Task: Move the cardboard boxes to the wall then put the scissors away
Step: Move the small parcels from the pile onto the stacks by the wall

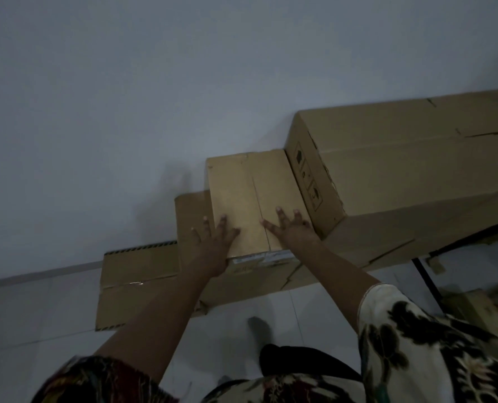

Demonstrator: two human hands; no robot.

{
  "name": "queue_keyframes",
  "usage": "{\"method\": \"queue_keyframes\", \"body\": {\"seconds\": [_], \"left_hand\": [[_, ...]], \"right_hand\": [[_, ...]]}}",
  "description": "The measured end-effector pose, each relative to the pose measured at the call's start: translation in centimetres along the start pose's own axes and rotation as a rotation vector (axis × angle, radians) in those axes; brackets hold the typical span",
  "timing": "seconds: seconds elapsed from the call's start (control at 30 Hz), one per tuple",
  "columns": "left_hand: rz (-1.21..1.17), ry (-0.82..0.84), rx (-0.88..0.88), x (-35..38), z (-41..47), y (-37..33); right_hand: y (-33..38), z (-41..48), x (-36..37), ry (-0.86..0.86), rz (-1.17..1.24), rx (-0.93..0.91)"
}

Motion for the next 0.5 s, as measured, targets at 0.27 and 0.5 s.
{"method": "queue_keyframes", "body": {"seconds": [0.27,0.5], "left_hand": [[-0.163,0.038,0.032,-1.9,-0.6,-1.0],[-0.243,-0.023,0.13,-2.2,-3.8,-3.5]], "right_hand": [[1.5,-1.7,-0.2,-0.027,0.126,-0.004],[3.8,-5.5,0.8,-0.24,0.192,0.013]]}}
Point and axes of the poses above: each hand's wrist, its own z-axis towards the middle knuckle, its own x-axis out of the palm, y = z × x, the point moved 1 cm from there along z, towards the middle knuckle, and after that the axes turned 8 degrees about -x, right-handed, at the moved point
